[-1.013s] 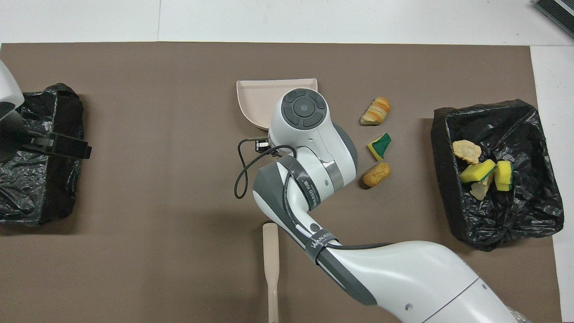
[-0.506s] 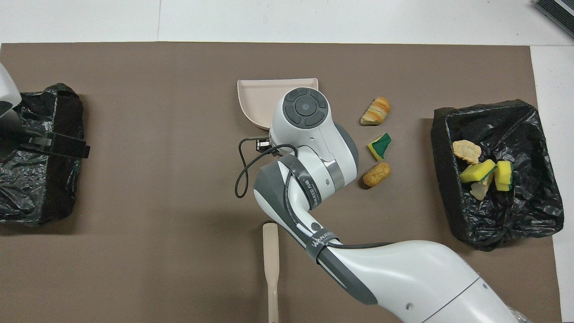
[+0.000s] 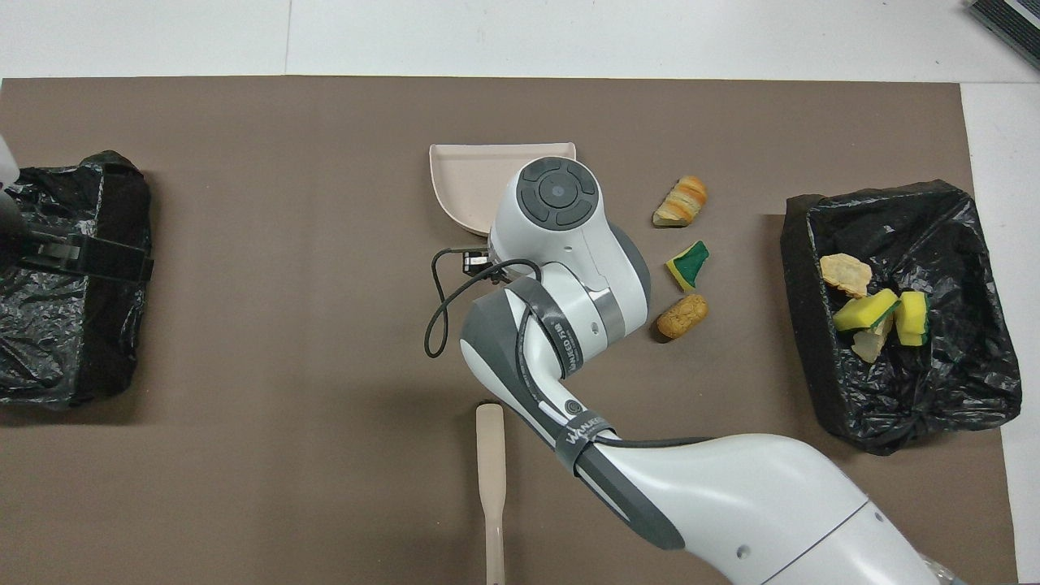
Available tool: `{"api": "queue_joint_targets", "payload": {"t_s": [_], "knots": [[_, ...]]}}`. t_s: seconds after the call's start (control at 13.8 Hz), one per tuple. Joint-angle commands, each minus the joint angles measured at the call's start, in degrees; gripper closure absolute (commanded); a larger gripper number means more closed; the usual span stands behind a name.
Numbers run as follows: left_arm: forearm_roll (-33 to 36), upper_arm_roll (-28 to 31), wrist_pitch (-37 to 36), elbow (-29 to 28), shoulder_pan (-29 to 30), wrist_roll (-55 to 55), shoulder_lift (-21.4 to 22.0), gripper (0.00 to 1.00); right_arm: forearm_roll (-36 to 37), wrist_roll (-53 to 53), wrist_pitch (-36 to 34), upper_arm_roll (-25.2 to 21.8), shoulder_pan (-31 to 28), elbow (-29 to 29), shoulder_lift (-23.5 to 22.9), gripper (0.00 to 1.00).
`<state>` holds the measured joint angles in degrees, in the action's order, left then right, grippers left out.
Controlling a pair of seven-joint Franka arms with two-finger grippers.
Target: Sweep and dump trash in bin
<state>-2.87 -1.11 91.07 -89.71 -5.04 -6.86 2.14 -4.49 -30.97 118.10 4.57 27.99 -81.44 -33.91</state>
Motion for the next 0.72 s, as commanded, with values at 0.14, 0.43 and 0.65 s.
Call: {"api": "queue_joint_targets", "payload": {"t_s": [0.14, 0.43, 0.65], "knots": [[0.8, -0.4, -1.7, 1.3, 0.2, -0.1, -0.1, 0.00, -2.0, 0.6, 3.6, 0.3, 0.0, -1.7, -0.5, 1.00], [0.8, -0.4, -1.7, 1.2, 0.3, -0.1, -0.1, 0.00, -1.3, 0.8, 2.6, 0.3, -1.0, -1.2, 1.6, 0.00], [0.8, -0.3, -0.9, 1.4, 0.4, 0.0, -0.1, 0.00, -1.4, 1.3, 0.3, -0.1, -3.2, -1.1, 5.2, 0.00]]}}
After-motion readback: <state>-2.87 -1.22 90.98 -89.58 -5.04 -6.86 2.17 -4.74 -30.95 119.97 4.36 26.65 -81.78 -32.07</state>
